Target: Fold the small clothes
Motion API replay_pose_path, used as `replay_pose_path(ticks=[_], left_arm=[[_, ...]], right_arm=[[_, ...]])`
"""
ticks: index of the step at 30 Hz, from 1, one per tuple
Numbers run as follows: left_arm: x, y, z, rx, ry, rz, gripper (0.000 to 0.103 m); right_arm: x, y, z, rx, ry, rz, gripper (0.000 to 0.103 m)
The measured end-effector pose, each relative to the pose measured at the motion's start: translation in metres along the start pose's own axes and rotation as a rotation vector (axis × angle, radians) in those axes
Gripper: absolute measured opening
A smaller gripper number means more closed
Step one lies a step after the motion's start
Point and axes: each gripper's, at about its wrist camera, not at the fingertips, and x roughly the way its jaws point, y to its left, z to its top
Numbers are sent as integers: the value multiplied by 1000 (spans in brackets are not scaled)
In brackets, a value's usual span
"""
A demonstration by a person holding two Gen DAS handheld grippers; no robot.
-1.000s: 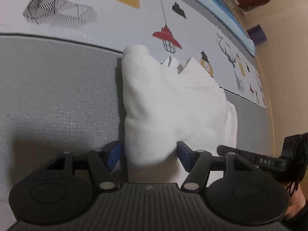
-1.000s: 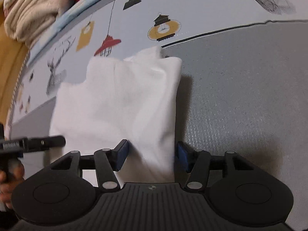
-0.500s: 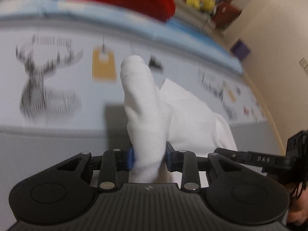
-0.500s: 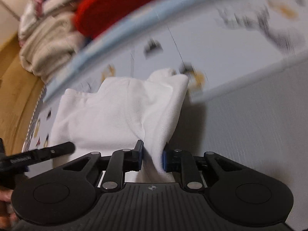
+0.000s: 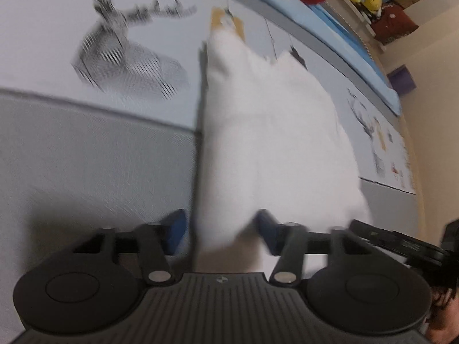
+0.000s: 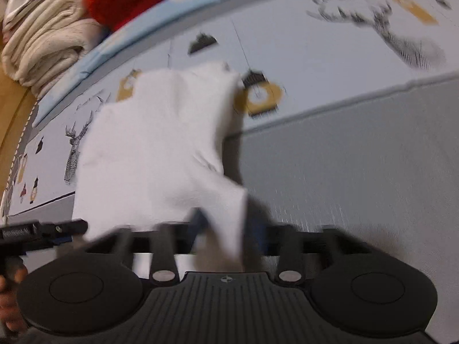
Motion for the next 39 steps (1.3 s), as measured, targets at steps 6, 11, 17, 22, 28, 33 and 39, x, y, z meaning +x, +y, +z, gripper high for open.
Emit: replay_pose_path(ticks=[6,11,17,22,28,33,39], left_arm=[[-4,-11,-4,58,-41,-31,36],[-1,-11,-9,102,-25,56,43],[-16,-42,-26,267,-76,207,53],[-70,-83,-53,435,-321,361,93],[-143,-121,-101,458,-546,400,103],[-187,-145,-165,457,-647,375,103],[-192,-156,-234,421,-644,342,103]], right_arm=[[-21,-7,5,43,-121,1,6],[-4,-8,-1,18,-35,-38,14],[-13,-14,-7,1,-28,-98,25],[-63,14,-27,-199,-232,-169,27],[-154,30,-65,-262,-495,-140,49],[-211,43,-112,-283,-601,-102,59],[-230,51,-169,-309,-629,-92,60]])
